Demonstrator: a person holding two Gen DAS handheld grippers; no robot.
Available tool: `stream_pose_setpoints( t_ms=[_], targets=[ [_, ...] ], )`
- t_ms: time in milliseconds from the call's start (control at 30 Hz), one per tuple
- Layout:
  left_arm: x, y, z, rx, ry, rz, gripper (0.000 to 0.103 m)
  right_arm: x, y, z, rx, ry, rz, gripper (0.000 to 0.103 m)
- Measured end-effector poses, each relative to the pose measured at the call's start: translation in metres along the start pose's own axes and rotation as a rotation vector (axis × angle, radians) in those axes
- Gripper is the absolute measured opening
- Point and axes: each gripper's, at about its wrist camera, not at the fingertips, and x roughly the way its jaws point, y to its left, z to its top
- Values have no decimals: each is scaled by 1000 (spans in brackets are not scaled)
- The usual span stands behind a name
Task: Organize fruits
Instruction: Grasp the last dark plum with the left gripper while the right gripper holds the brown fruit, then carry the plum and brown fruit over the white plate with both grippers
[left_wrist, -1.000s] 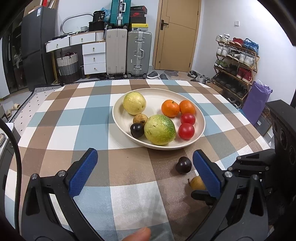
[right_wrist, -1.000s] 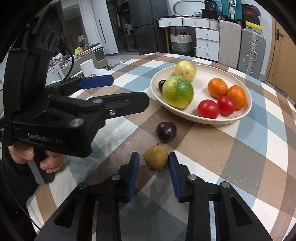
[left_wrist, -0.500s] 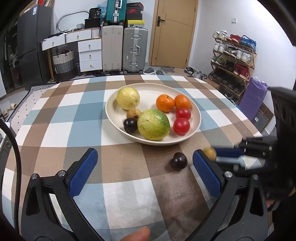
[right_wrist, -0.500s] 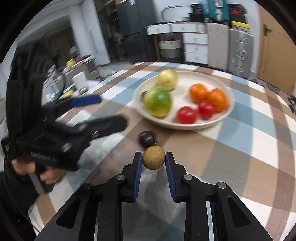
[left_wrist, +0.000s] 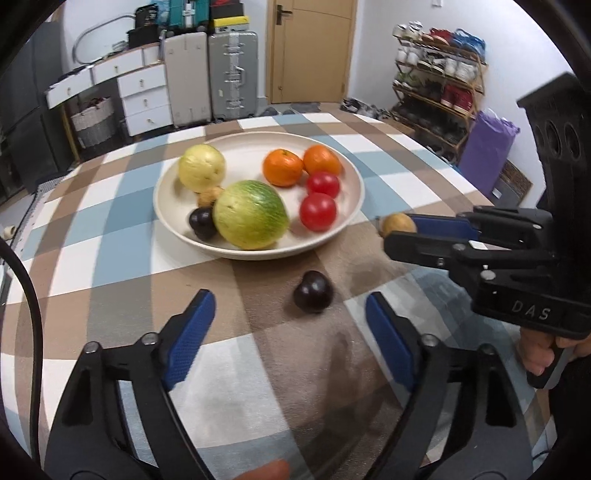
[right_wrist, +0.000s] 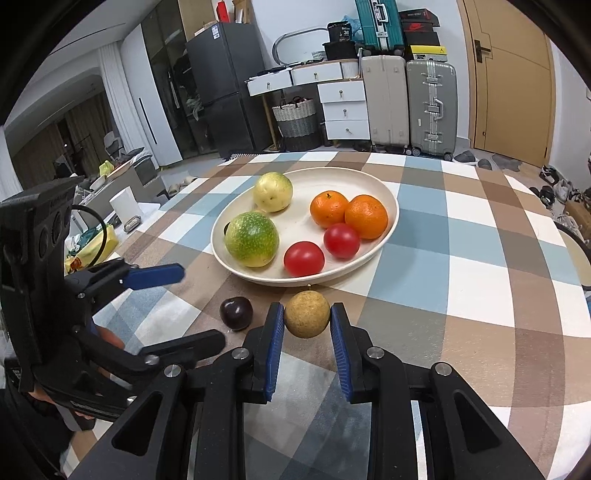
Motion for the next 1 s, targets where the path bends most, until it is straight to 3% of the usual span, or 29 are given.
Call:
stream_pose_setpoints(
  t_ms=[100,233,533,667,767,1000],
  targets=[
    [4,-5,0,12,21,-15,65,2,2,-1,-9,5,-2,26],
    [9,-10,2,34,36,-11,64,3,2,-1,-10,7,-4,26],
    [22,-15,7,66,80,-19,48,3,2,-2,-11,7,-1,26],
    [23,-15,6,66,80,-21,30,3,3,-2,-14,8,0,26],
    [22,-14,6,58,76,-18,23,3,4,-3,-16,7,3,26],
    [18,-8,7,34,56,-23,23,3,4,-3,-16,10,2,26]
  ],
)
